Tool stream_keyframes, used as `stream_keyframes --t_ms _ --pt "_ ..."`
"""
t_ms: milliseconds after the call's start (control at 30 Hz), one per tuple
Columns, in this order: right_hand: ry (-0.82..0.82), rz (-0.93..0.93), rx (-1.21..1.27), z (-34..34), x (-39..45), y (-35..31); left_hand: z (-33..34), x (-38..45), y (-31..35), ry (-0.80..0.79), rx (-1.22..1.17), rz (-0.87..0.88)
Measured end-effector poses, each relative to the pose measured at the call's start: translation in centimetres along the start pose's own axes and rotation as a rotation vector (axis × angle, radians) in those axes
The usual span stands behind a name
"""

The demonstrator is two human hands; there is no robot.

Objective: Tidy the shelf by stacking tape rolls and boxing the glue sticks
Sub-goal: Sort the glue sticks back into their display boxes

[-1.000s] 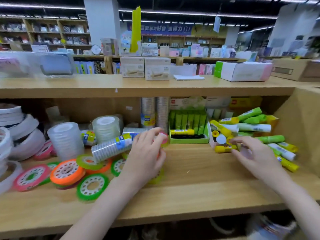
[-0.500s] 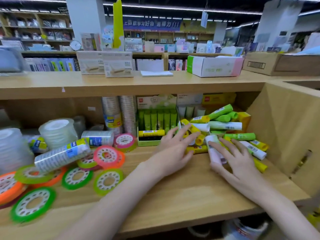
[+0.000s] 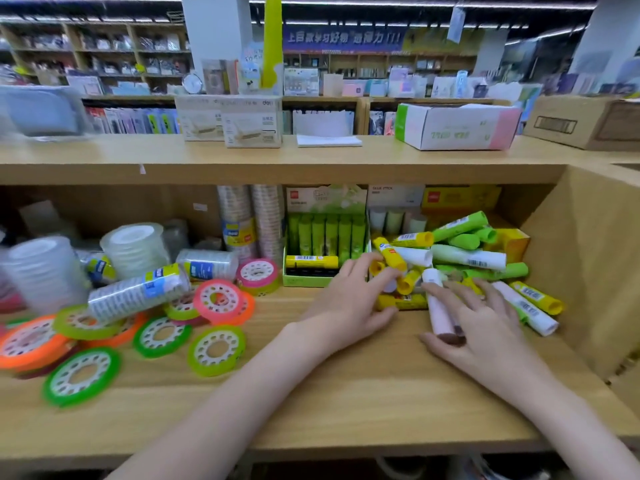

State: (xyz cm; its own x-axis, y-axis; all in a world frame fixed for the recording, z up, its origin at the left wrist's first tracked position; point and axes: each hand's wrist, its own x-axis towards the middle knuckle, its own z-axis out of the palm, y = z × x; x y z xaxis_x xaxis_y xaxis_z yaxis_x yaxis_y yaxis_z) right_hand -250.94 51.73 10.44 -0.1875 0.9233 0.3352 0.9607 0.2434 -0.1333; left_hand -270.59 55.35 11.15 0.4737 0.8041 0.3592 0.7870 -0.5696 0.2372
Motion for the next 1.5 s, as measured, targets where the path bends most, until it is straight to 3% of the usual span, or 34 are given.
stream_keyframes --t_ms 233,367,467,700,767,867,900,1067,1200,1267,1333,1433,1500 --pt "0.118 -0.154 0.12 -0.3 -0.9 1.2 0.9 1.7 2.3 0.14 0.003 -0.158" --pt "0.114 -0.207 0.076 -0.1 -1.1 2.0 0.9 1.4 1.8 0.255 -0.056 -0.058" --pt "0.111 -0.272 0.058 -0.4 -0.8 1.5 0.1 0.3 0.9 0.209 -0.072 -0.028" --pt "0.311 -0.29 0.079 -0.5 0.4 0.4 -4.9 -5.6 -5.1 0.393 0.398 -0.175" --pt "0.349 -0.286 0.11 -0.3 0.6 0.0 -7.0 -6.8 -7.6 0.324 0.581 -0.324" --pt "0.42 -0.342 0.148 -0.2 1.1 -1.9 -8.9 -7.5 -9.7 -0.078 0.661 -0.622" --pt "0.434 -0.365 0.162 -0.1 1.3 -2.8 -9.0 -7.8 -10.2 -0.101 0.672 -0.628" --pt "0.407 -0.513 0.253 0.3 4.0 -9.2 -9.7 -10.9 -11.8 0.144 0.598 -0.415" --pt "0.065 -0.624 0.437 1.3 7.5 -16.9 -9.7 -13.0 -12.1 0.249 0.511 -0.341" --pt "-0.079 -0.6 0.519 2.4 9.2 -20.3 -9.6 -14.3 -12.4 0.295 0.455 -0.272" --pt "-0.182 -0.538 0.446 3.7 10.4 -22.6 -9.5 -15.5 -12.6 0.31 0.427 -0.2" --pt "-0.168 -0.503 0.419 5.1 11.2 -23.3 -9.4 -16.2 -12.6 0.327 0.422 -0.148" --pt "-0.037 -0.483 0.561 4.8 11.4 -22.9 -9.2 -16.4 -12.8 0.351 0.43 -0.14"
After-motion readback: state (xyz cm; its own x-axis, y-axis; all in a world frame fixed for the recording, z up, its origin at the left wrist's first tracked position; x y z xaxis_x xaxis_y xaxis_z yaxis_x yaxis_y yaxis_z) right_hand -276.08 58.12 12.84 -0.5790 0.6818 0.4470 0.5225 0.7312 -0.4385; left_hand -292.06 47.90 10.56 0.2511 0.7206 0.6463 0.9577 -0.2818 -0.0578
